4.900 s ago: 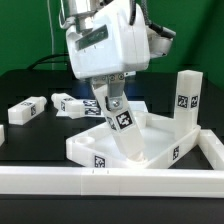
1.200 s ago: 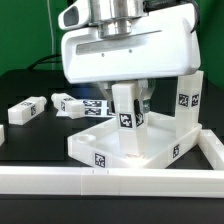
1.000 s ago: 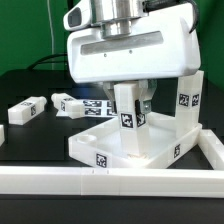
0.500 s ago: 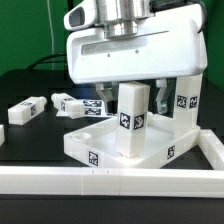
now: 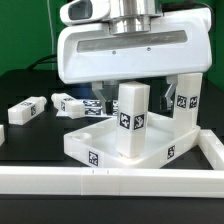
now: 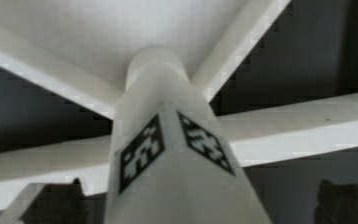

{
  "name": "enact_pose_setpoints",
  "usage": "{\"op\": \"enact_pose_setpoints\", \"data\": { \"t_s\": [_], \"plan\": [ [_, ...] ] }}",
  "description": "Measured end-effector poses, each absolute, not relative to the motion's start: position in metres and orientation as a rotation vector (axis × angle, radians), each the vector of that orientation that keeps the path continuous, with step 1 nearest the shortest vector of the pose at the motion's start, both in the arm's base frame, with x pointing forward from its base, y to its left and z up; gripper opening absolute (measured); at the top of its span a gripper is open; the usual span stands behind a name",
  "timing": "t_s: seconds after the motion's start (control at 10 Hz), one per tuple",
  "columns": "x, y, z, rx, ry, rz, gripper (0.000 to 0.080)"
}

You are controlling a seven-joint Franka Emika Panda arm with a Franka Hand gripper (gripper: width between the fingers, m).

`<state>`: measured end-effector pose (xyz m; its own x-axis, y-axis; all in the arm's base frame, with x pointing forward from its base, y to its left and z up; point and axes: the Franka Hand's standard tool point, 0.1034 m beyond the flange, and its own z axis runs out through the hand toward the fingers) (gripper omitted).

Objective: Assemble desk

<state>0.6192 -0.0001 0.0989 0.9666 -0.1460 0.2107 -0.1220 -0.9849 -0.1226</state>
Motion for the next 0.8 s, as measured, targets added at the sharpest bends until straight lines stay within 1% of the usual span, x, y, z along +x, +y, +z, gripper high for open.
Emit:
{"op": "enact_pose_setpoints", "data": {
  "t_s": [0.1,0.4,0.6,0.7,0.8],
  "plan": [
    [0.6187,0.0001,0.0976,-3.016,0.145,-0.335,0.0648],
    [0.6186,-0.0003,0.0982,-3.046,-0.23,-0.352,0.0648],
    [0.6157,0.0048,0.0983,-3.035,-0.243,-0.302,0.0648],
    [0.6169,0.0016,0.0993,-3.036,-0.243,-0.305,0.0648],
    [0.6136,0.0042,0.0986,-3.027,-0.237,-0.242,0.0648]
  ]
}}
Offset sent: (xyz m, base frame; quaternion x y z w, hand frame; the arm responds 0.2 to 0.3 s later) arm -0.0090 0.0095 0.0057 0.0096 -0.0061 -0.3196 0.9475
